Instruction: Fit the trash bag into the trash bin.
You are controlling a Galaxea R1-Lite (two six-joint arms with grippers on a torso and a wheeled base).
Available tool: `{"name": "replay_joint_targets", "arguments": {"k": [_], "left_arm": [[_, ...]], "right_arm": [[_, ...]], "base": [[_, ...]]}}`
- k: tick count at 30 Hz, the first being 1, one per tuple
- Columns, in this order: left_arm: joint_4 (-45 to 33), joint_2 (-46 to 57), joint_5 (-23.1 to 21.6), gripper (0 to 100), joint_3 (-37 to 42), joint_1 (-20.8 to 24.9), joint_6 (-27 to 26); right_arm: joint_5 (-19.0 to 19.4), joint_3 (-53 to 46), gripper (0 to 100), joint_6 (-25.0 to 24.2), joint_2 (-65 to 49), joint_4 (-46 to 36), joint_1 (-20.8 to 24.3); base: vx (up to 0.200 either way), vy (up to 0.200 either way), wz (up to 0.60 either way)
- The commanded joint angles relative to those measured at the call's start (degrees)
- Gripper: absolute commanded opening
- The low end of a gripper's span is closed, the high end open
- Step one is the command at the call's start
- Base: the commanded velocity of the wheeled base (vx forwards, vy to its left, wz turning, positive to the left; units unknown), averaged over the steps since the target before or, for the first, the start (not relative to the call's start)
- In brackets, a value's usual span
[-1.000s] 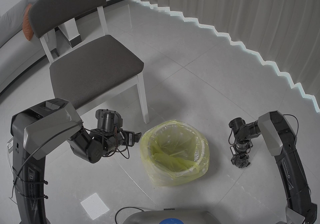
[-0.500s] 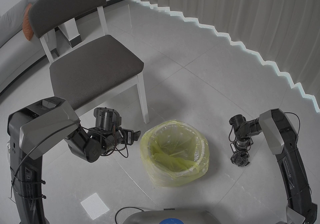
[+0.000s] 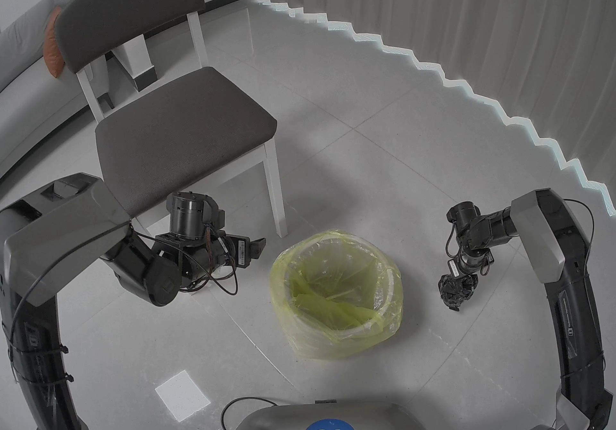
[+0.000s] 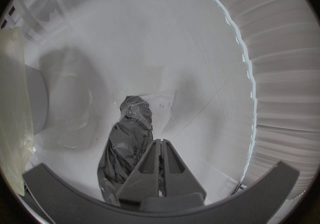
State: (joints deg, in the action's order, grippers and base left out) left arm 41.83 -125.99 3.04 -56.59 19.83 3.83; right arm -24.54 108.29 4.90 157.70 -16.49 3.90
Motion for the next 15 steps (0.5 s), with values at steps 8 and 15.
{"name": "replay_joint_targets", "arguments": {"k": [8, 15], "left_arm": [[-0.4, 12.2, 0.2, 100, 7.0, -0.3, -0.1], [-0.3, 18.9, 1.5, 100, 11.1, -0.4, 0.0]], "right_arm": [[0.1, -10.2, 0, -0.5, -15.1, 0.3, 0.4], [0.3, -20.2, 0, -0.4, -26.6, 3.7, 0.8]], "base": [[0.0, 0.0, 0.0], [0.0, 0.0, 0.0]]}}
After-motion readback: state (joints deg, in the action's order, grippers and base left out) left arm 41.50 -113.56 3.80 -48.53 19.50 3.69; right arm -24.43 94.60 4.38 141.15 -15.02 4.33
